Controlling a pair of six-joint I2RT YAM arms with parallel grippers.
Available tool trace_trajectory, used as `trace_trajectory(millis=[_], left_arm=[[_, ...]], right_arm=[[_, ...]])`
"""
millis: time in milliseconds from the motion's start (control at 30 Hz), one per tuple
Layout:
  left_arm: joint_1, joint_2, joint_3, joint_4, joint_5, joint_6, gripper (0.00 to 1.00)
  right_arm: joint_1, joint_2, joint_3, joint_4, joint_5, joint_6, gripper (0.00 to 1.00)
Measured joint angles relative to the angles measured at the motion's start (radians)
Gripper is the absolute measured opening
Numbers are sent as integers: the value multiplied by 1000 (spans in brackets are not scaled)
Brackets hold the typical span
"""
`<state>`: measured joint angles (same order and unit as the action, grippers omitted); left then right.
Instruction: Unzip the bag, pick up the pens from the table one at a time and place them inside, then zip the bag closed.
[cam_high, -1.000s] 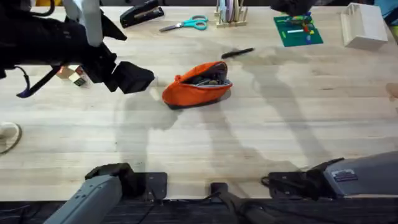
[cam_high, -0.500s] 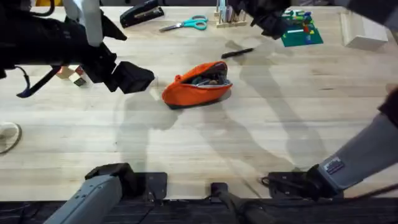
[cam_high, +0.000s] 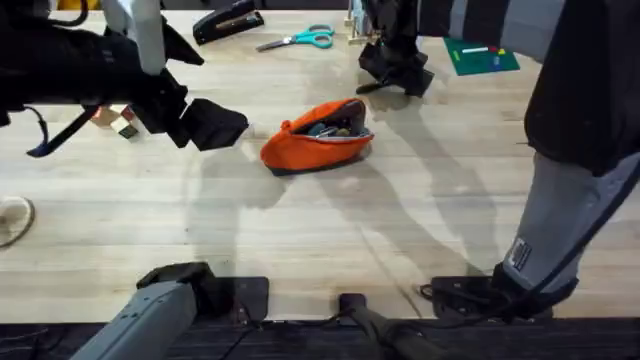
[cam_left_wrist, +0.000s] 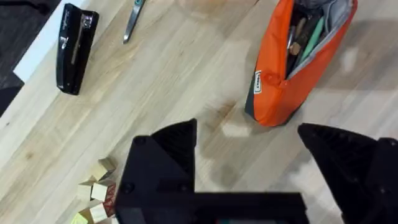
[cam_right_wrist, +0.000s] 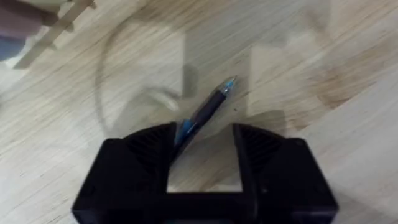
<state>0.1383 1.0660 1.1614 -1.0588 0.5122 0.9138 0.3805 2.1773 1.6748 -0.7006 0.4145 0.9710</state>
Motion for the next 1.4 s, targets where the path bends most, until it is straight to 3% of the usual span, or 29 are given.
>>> trace_trajectory(millis=[167,267,300,533,767,1267,1400], left_arm=[[0,0,0,0,0,0,994],[0,0,0,0,0,0,994],[0,0,0,0,0,0,994],[0,0,0,0,0,0,993],[0,0,0,0,0,0,994],[0,0,0,0,0,0,994],[0,0,0,0,0,0,993]], right_arm=[[-6,1,2,-2,1,1,442],[-6,1,3,-7,4,0,76],[-6,1,6,-9,4,-2,50],[-7,1,9,-13,3,-63,35],[-6,-31,11,-31,-46,-313,33],[-5,-402,11,-37,-71,-731,34],[-5,-489,11,-71,-139,-911,34]])
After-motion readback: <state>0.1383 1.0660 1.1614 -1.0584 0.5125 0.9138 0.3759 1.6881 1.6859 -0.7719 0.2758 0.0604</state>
